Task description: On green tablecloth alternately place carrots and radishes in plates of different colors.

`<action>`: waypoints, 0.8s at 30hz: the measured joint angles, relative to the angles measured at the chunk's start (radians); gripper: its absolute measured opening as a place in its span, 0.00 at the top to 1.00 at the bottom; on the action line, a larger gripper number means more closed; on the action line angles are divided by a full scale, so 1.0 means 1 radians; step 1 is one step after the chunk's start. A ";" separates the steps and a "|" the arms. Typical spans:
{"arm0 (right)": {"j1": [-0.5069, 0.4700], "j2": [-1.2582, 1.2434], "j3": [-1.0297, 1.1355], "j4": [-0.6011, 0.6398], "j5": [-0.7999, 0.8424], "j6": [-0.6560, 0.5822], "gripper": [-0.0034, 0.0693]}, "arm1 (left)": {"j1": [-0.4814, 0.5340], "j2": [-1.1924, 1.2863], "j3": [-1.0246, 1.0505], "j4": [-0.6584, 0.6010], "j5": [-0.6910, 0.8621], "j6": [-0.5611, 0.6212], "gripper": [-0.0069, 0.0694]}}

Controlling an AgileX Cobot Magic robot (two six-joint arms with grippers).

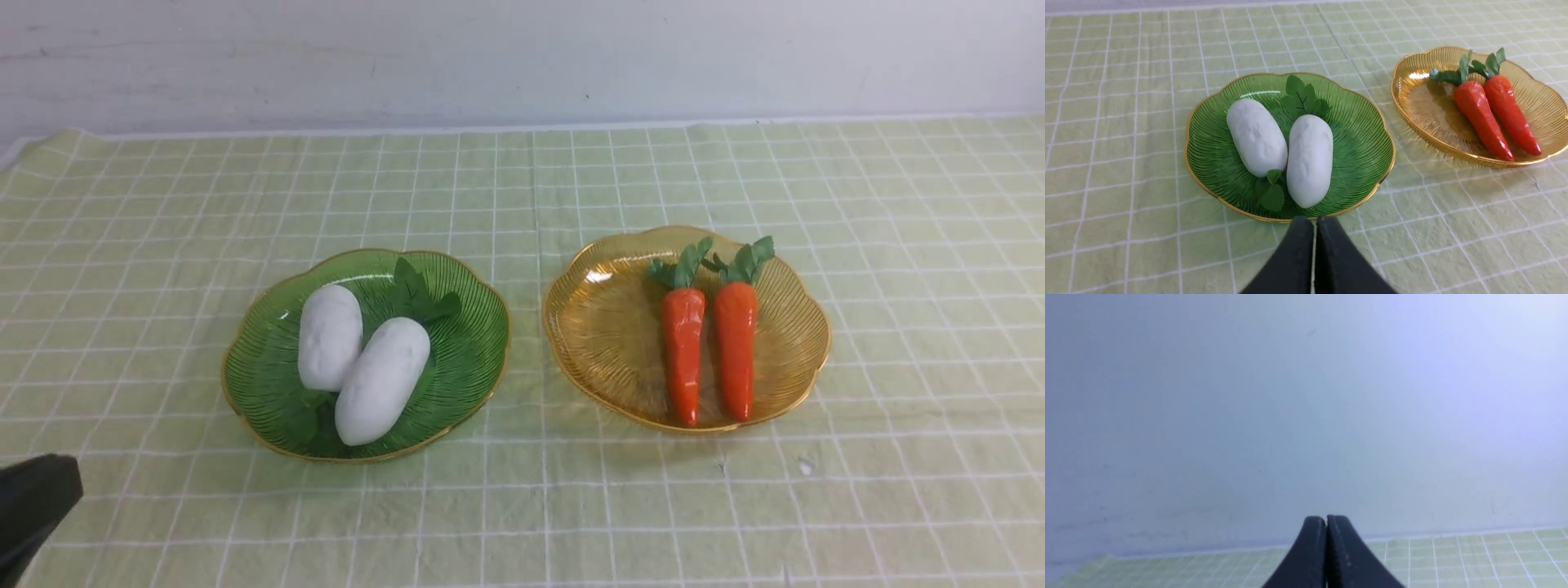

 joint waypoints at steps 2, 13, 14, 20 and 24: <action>0.000 -0.039 0.033 0.003 -0.023 -0.003 0.97 | 0.000 -0.040 0.028 0.000 -0.007 -0.005 0.92; 0.000 -0.035 0.067 0.000 0.003 -0.004 0.97 | 0.000 -0.064 0.057 -0.002 -0.011 -0.014 0.92; 0.000 -0.035 0.067 0.000 0.005 -0.004 0.97 | 0.000 -0.064 0.057 -0.002 -0.011 -0.014 0.92; 0.000 -0.035 0.068 0.000 0.010 -0.004 0.97 | 0.000 -0.064 0.057 -0.002 -0.011 -0.014 0.92; 0.000 -0.035 0.068 0.000 0.010 -0.004 0.97 | 0.000 -0.064 0.057 -0.002 -0.011 -0.014 0.92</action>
